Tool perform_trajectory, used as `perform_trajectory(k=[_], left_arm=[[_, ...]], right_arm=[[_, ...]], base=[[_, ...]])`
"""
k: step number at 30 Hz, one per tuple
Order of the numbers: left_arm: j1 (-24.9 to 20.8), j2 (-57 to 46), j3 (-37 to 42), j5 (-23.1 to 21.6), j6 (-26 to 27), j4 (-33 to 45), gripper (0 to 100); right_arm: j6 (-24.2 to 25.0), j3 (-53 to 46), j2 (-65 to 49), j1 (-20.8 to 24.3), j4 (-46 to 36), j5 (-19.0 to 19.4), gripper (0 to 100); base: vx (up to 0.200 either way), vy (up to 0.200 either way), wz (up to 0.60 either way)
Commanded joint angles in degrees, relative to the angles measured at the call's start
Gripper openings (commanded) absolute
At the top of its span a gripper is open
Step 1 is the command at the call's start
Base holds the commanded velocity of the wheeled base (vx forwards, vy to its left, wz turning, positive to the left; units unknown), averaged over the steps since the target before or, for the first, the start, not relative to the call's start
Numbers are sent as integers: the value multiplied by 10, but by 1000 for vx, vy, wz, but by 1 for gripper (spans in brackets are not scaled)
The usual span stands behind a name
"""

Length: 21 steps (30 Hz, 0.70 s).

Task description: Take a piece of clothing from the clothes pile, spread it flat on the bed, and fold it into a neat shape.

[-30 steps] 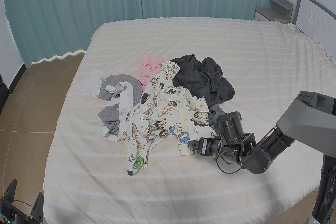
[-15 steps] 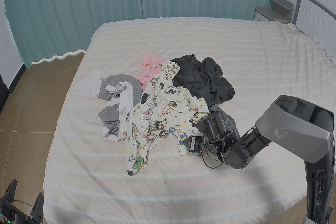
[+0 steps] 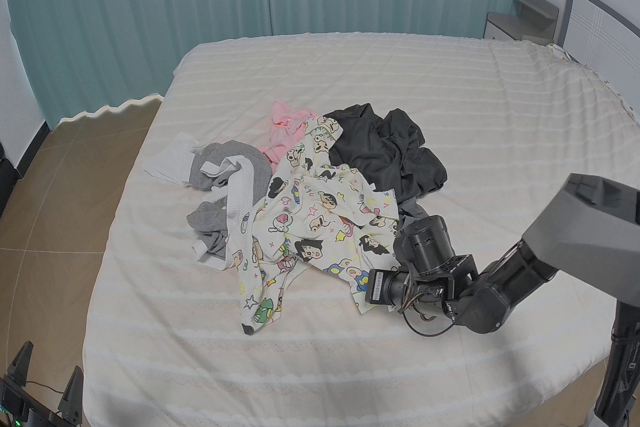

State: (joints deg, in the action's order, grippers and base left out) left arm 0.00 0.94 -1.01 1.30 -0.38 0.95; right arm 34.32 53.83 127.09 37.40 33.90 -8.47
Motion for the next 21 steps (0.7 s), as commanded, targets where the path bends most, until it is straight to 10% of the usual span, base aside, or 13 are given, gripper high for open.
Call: perform_trajectory(k=[1, 21], left_arm=[[0, -9, 6, 0, 1, 1, 100], [-1, -8, -18, -2, -4, -24, 100]], right_arm=[[16, -64, -106, 10, 1, 20, 0], [-41, -121, -449, 134, 1, 62, 0]], base=[[0, 0, 0], [0, 0, 0]])
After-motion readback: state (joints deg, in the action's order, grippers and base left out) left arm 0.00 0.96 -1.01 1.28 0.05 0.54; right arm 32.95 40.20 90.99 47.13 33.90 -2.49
